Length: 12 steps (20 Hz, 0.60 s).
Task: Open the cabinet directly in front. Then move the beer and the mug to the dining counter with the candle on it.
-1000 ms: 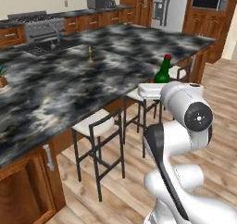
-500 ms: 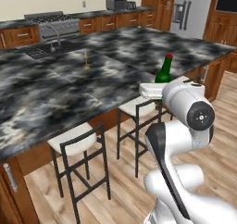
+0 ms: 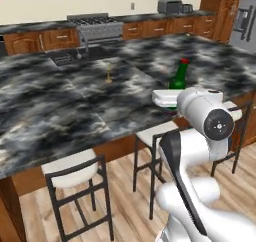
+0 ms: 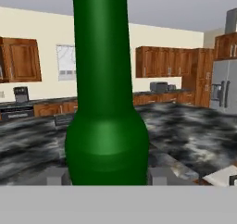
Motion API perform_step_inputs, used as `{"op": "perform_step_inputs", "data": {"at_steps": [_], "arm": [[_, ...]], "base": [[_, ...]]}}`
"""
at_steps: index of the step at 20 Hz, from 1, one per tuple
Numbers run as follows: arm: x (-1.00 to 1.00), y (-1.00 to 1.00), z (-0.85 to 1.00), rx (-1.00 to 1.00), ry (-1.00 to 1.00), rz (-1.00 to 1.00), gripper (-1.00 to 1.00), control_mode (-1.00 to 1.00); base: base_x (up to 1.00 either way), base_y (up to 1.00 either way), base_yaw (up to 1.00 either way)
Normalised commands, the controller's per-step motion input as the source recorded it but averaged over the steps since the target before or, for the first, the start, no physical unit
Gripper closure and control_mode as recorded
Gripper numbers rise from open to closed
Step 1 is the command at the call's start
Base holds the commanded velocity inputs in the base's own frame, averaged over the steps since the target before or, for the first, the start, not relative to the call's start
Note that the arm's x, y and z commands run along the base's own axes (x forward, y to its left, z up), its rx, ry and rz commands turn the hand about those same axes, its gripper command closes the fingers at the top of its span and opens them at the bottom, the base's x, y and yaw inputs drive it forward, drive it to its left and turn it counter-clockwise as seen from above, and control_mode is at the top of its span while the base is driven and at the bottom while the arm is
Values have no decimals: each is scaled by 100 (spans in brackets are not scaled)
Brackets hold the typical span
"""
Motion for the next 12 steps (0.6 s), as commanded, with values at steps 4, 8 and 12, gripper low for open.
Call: {"op": "perform_step_inputs", "data": {"at_steps": [4,8,12], "arm": [[0,0,0,0,0,0,100,100],[0,0,0,0,0,0,100,100],[0,0,0,0,0,0,100,100]], "base": [[4,-17,54],[-1,0,50],[0,0,15]]}}
